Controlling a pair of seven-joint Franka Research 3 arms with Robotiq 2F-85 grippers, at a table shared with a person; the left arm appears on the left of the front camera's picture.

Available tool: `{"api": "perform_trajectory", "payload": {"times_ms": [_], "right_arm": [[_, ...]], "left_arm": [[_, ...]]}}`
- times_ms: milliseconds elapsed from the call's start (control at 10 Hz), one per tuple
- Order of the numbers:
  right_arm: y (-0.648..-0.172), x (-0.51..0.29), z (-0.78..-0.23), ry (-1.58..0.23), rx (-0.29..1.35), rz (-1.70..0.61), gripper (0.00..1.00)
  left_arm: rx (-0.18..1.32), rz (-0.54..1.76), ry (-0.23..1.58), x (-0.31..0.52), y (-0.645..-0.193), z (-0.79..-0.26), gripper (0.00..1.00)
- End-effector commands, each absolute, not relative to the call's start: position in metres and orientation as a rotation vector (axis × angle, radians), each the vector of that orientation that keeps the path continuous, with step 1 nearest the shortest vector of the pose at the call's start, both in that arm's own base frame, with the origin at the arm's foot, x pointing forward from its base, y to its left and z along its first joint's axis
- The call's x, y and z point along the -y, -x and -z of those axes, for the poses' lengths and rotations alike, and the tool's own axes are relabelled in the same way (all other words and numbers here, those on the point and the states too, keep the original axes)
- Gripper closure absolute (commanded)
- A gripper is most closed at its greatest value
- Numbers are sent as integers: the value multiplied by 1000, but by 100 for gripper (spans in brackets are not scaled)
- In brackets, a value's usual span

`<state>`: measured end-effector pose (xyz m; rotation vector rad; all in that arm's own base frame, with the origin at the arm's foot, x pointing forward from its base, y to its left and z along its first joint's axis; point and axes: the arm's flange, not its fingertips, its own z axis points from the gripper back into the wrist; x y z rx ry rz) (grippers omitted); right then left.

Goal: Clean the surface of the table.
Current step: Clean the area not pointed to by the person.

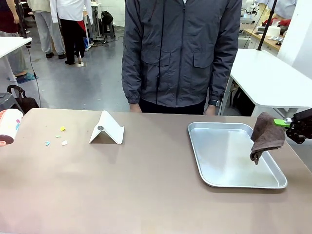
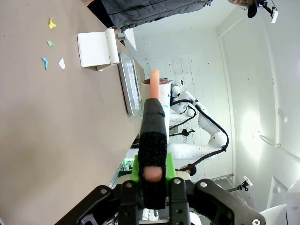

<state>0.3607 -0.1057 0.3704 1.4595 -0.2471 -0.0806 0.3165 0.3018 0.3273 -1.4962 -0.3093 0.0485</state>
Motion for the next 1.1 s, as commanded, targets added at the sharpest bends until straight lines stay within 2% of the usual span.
{"api": "perform_trajectory", "payload": {"times_ms": [0,200,500,1000], "right_arm": [[-364,106,-375,-1462,252,63,93],[-364,106,-375,-1462,252,63,93],[-364,106,-375,-1462,252,63,93],[-364,106,-375,-1462,252,63,93]], "left_arm": [[309,-48,1496,-302,-316,-327,78],[332,-230,1368,-299,-330,-338,78],[307,-385,1185,-283,-347,-338,78],[394,-442,1021,-254,-362,-332,78]]}}
